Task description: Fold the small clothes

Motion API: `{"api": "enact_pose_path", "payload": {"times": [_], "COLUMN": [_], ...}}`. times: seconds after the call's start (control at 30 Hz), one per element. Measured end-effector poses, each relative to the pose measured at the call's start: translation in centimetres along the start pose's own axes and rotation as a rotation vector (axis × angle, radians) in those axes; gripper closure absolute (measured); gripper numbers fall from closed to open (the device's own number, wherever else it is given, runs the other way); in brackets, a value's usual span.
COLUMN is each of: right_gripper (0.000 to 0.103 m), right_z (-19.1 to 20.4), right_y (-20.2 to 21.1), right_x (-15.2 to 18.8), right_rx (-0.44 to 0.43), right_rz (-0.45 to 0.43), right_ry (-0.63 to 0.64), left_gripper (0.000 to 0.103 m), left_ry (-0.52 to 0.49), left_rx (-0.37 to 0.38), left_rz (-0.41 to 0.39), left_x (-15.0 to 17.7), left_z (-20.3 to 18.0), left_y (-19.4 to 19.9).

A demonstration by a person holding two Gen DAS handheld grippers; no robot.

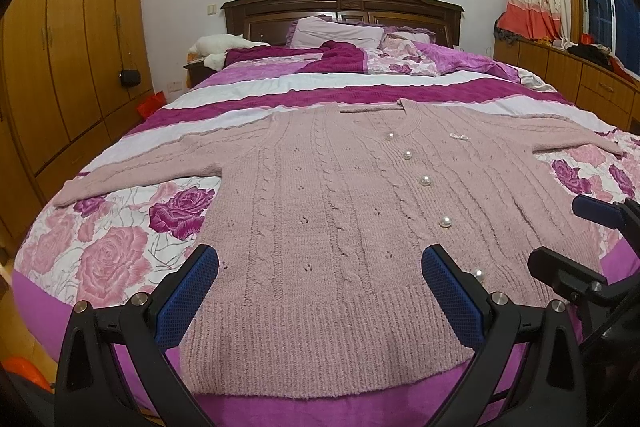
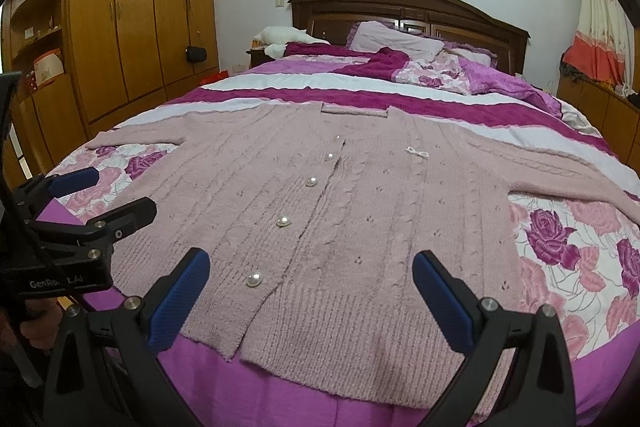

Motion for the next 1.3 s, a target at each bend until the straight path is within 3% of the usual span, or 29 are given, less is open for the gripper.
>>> {"api": "enact_pose_path", "payload": {"times": [0.93, 1.3], "right_gripper": [0.000, 0.000], "right_z": [0.4, 4.8], "right_y": [-0.7, -2.3], "right_x": [0.0, -4.8], "right_rx": [-0.011, -0.012], "right_rz": [0.019, 0.002], "right_ry": [0.001, 0.074], "left_gripper": [0.019, 0.019], "left_ry": [-0.007, 0.098], "left_rx": [-0.004, -0.039], "left_rz": [0.011, 0.008], "left_x": [0.1, -1.9], "left_z": [0.4, 4.9], "left_y": [-0.1, 0.0]}}
Point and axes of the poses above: each gripper's, at about its wrist camera, not at the fingertips, and y roughly against the way its jaws point, z to its left, x to its underside, the point moved 9 cm from there along -y, roughly the way its jaws point, and after that the axes turned 5 degrees about y, right-handed, at the moved point
